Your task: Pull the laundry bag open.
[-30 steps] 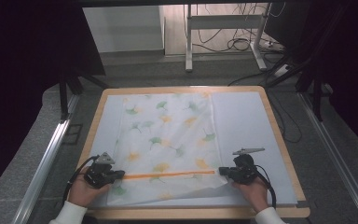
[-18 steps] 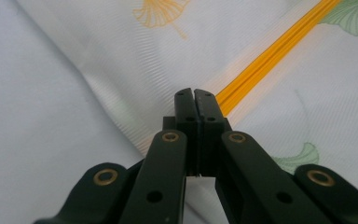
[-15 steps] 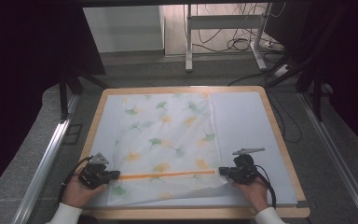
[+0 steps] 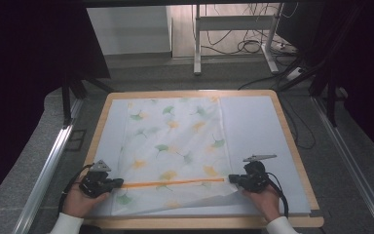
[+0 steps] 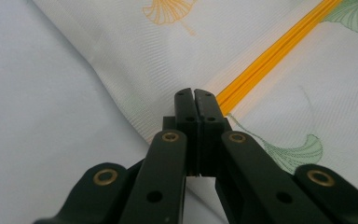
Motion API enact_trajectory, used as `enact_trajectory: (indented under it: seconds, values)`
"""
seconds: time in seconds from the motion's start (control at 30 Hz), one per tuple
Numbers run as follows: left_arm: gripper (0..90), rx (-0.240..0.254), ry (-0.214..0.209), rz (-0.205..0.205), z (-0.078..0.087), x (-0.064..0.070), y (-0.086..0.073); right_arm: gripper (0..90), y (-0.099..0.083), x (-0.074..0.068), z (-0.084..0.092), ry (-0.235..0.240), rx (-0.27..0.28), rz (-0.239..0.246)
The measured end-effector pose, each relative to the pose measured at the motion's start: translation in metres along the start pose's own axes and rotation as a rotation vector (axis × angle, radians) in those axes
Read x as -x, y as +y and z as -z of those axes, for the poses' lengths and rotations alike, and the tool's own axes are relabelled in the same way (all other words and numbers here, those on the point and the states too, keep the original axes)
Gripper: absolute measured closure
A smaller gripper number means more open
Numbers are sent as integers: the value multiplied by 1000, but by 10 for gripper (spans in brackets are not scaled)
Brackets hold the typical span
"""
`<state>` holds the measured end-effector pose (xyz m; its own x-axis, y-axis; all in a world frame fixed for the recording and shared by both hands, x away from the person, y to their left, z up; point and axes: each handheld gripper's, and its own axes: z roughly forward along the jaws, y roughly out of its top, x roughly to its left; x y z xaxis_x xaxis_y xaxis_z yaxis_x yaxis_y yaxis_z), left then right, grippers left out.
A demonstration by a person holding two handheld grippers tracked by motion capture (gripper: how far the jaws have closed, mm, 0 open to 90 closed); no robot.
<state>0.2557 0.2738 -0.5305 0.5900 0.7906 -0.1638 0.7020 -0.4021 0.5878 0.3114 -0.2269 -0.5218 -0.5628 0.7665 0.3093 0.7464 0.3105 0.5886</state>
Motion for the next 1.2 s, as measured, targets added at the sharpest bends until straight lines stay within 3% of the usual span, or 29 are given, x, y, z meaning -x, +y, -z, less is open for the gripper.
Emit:
enact_trajectory:
  seconds: [0.73,0.87,1.0,1.1,1.2]
  values:
    - [900,21,7,3,-3,-3,1,892,0,0,0,-3,1,1]
    - [886,29,8,-18,-3,-2,1,892,-1,-1,0,-6,8,9]
    - [818,69,32,-24,3,-2,0,890,0,-1,1,-4,6,25]
    - [698,148,62,13,10,-3,0,881,0,-3,2,-4,22,49]
    - [578,194,37,61,16,-6,1,811,1,-7,6,-9,53,83]
